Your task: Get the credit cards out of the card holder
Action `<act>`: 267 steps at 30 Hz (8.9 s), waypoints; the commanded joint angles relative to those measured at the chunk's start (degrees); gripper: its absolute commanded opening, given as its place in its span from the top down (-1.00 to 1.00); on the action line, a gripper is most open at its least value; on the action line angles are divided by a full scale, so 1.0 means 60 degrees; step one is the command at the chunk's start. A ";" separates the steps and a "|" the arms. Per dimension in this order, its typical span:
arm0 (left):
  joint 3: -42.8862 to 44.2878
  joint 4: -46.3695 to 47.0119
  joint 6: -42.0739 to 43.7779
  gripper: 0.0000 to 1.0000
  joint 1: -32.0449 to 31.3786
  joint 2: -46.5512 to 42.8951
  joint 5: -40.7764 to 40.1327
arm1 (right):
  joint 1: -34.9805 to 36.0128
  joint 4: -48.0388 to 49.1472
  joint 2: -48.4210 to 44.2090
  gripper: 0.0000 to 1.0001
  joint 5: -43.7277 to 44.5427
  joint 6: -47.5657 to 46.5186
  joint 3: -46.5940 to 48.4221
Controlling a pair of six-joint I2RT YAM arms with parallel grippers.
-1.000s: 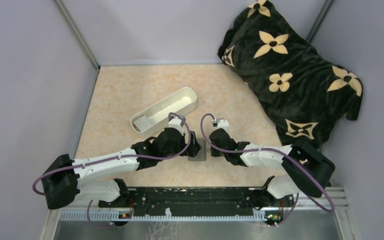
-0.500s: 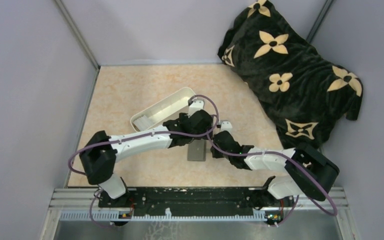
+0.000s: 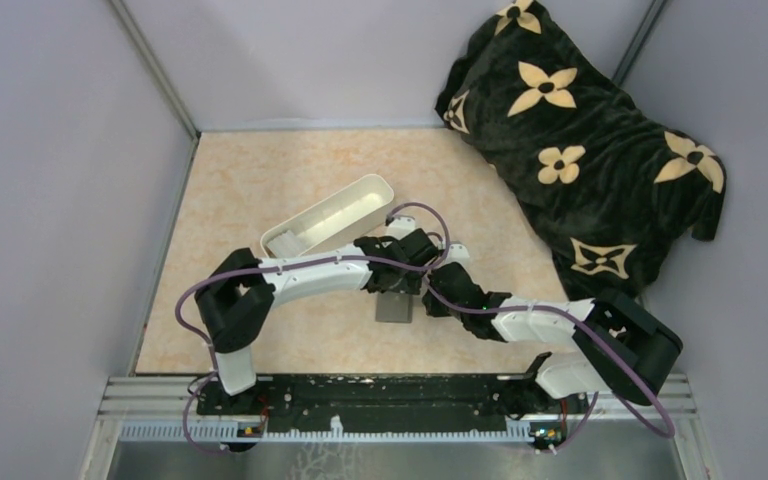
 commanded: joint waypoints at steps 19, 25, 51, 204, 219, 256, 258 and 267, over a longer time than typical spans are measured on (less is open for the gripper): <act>-0.0018 -0.0166 -0.0460 -0.61 0.0010 0.1145 0.0533 | 0.0119 -0.0081 -0.0187 0.97 -0.0446 -0.0483 -0.0492; -0.0528 -0.0412 -0.0606 -0.52 0.0092 0.0482 0.0160 | 0.0121 0.0056 0.0154 0.97 -0.0493 -0.0476 -0.0411; -0.2025 -0.1841 -0.1243 -0.53 0.0224 -0.1826 -0.0458 | 0.0120 0.0157 0.0544 0.98 -0.0600 -0.0435 -0.0295; -0.3810 -0.0632 -0.1453 -0.88 0.0142 -0.3300 0.0366 | 0.0582 -0.1723 -0.0361 0.79 -0.0031 -0.1389 0.1231; -0.3869 -0.0645 -0.1477 -0.87 0.0145 -0.3362 0.0391 | 0.0404 -0.1626 -0.0270 0.69 -0.0111 -0.1351 0.1062; -0.4582 -0.0300 -0.1577 -0.86 0.0133 -0.3587 0.0483 | 0.1437 -0.0766 0.0912 0.68 -0.1110 -0.1327 0.2406; -0.4596 -0.0323 -0.1595 -0.86 0.0134 -0.3627 0.0480 | 0.1459 -0.0753 0.0978 0.68 -0.1136 -0.1323 0.2445; -0.4785 -0.0254 -0.1611 -0.86 0.0143 -0.3737 0.0418 | 0.1459 -0.1154 0.1006 0.38 -0.0698 -0.1081 0.2487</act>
